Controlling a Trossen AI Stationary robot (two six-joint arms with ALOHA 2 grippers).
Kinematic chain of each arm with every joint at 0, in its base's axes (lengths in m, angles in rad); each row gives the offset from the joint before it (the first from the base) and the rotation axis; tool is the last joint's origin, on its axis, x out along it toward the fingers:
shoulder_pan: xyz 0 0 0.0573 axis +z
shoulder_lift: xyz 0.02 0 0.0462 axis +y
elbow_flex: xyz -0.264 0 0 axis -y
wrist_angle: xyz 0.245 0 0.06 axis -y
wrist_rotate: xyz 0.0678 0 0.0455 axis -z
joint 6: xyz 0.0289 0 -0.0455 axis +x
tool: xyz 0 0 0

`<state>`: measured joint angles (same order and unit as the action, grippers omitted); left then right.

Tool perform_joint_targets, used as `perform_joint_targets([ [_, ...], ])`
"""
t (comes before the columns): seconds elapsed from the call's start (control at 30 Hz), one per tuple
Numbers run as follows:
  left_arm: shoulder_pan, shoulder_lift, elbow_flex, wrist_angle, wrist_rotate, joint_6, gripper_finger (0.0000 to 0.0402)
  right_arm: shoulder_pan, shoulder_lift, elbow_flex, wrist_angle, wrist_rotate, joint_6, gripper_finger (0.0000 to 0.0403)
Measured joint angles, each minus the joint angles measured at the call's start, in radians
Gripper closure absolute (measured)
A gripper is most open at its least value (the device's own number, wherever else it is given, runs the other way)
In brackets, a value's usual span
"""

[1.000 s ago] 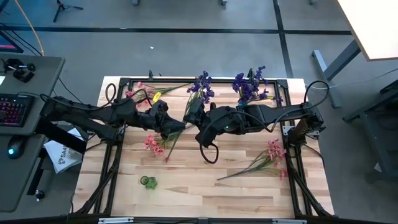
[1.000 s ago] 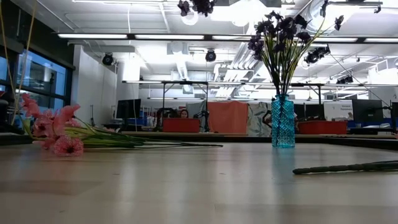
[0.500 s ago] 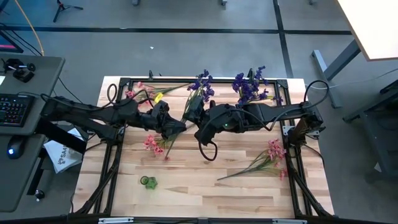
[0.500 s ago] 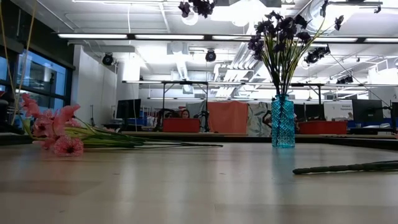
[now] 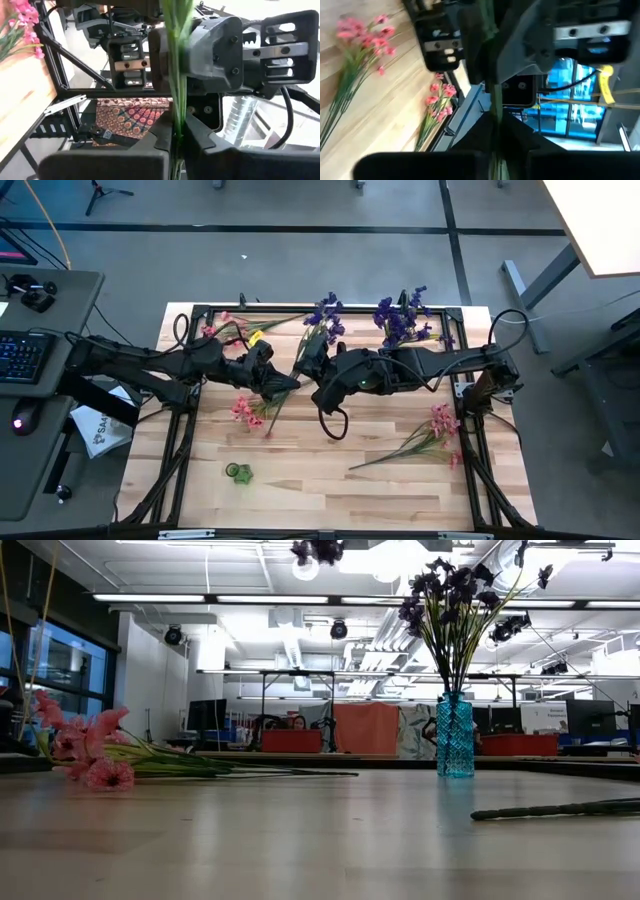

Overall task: Sort flowers into vase by color
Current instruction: Put the violet flowers into the blue vase

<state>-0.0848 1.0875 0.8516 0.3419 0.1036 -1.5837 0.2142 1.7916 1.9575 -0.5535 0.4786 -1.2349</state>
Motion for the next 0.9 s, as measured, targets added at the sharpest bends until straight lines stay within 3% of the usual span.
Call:
perform_joint_targets([
  [0.17,0.027,-0.023,0.0,-0.042,0.028,0.06,0.0399,0.002,-0.01,0.0,0.042,0.046,0.026,0.0308],
  [0.33,0.085,-0.106,-0.002,-0.195,0.03,0.172,0.0401,0.008,-0.051,0.0,0.06,0.121,0.122,0.0241],
  [0.5,0.166,-0.254,-0.002,-0.417,-0.048,0.44,0.0401,0.023,-0.117,0.001,0.007,0.167,0.414,0.0198],
  [0.67,0.189,-0.361,-0.002,-0.557,-0.276,0.799,0.0401,0.029,-0.222,0.002,-0.183,0.159,0.835,0.0191],
  [0.77,0.184,-0.365,-0.053,-0.423,-0.426,0.92,0.0401,0.029,-0.274,0.002,-0.354,0.119,1.092,0.0194],
  [0.9,0.175,-0.283,-0.239,0.085,-0.421,0.967,0.0401,0.05,-0.318,0.002,-0.569,0.063,1.375,0.02],
])
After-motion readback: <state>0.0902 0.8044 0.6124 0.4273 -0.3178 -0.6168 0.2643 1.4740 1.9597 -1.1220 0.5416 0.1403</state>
